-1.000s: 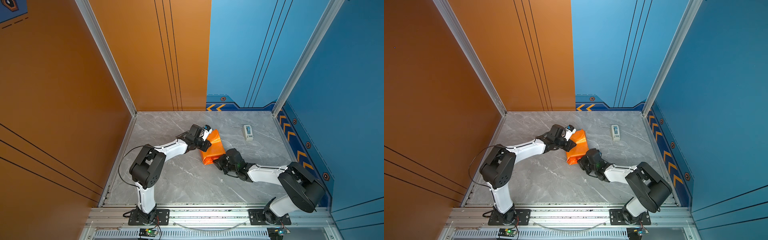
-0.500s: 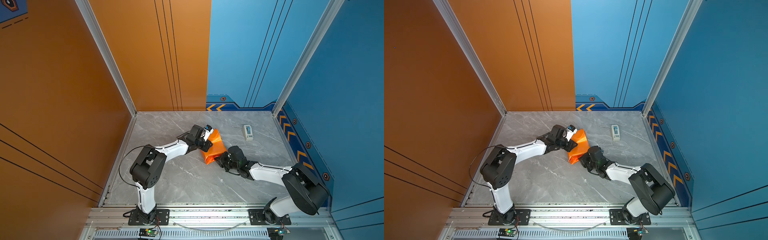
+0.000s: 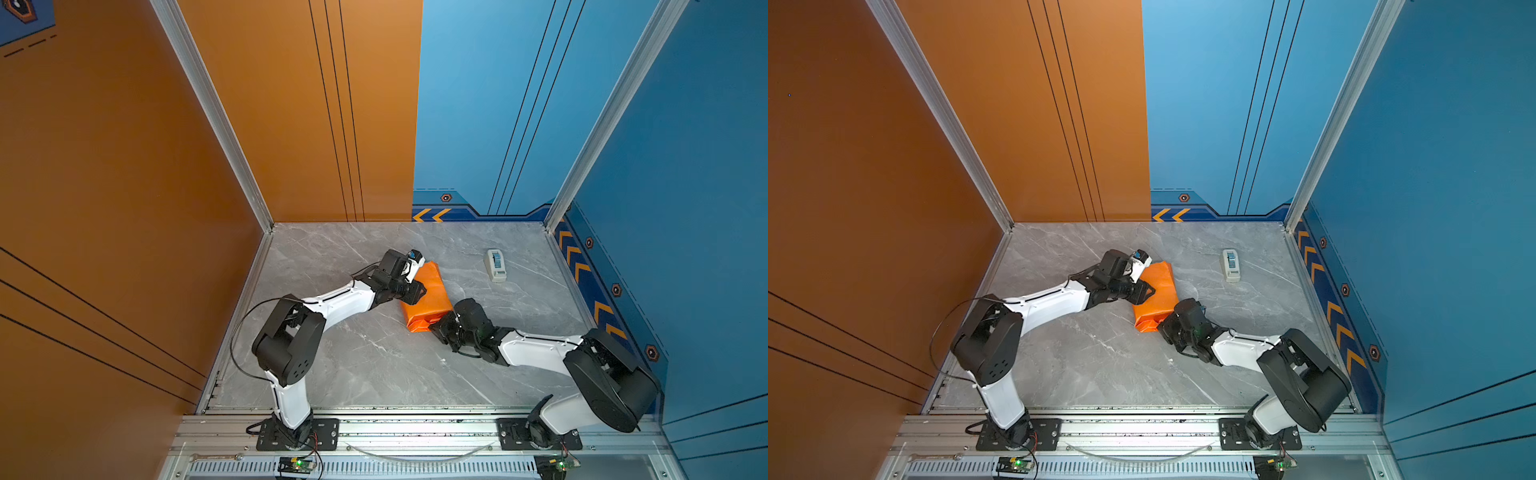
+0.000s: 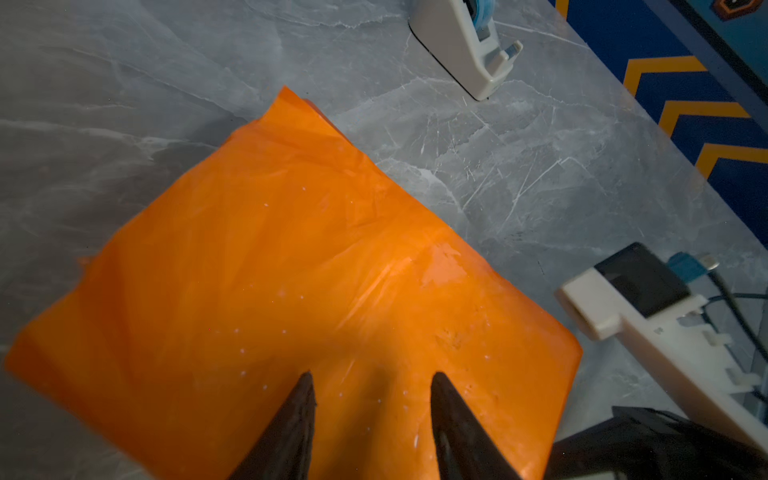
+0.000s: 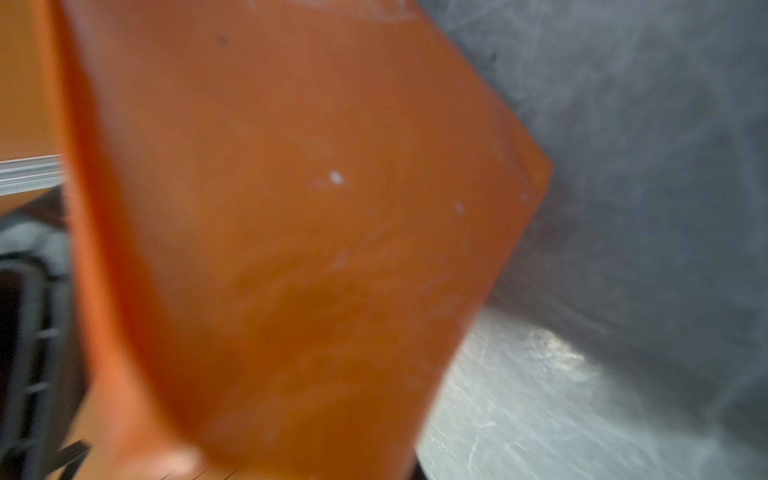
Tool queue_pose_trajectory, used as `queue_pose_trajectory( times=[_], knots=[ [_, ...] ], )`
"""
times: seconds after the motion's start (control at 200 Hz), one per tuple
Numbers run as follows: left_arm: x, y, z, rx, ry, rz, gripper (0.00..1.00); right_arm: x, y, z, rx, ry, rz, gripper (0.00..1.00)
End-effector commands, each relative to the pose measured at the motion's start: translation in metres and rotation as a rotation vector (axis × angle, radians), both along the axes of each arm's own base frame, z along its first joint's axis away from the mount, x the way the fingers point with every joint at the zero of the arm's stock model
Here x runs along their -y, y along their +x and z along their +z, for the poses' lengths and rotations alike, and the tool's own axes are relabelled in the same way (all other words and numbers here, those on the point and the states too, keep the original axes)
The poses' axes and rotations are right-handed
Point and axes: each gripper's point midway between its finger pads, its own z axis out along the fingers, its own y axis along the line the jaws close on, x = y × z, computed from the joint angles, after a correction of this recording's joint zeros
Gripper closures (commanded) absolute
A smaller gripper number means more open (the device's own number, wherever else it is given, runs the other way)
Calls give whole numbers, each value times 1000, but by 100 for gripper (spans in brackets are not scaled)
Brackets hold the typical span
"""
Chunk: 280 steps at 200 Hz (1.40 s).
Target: Wrap the gift box in paper
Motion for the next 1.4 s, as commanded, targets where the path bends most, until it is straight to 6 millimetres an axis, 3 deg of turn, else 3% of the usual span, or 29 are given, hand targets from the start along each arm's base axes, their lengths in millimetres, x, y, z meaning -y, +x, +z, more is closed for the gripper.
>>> queue_pose_trajectory(
  times=[0.0,0.095,0.29,0.461,0.621,0.716,0.951,1.397],
  knots=[
    [-20,-10,29,30,-8,99,50,4,-11,-16,-22,-49,24,100],
    [-32,-34,32,15,-33,156,49,2,-16,-21,-37,-58,43,100],
    [-53,-106,-16,-56,22,188,49,-2,-17,-27,-45,-53,58,100],
    [-73,-139,-57,-62,168,168,47,-2,-18,-27,-44,-59,65,100],
    [-78,-137,-71,-56,180,194,49,-2,-18,-29,-45,-64,74,100],
    [-69,-130,-71,-51,140,206,54,-2,-19,-30,-47,-67,76,100],
    [-47,-122,-83,-64,121,174,53,-1,-21,-31,-52,-73,84,100],
    [-35,-103,-79,-34,45,240,56,-7,-34,-36,-69,-91,132,100]
  ],
)
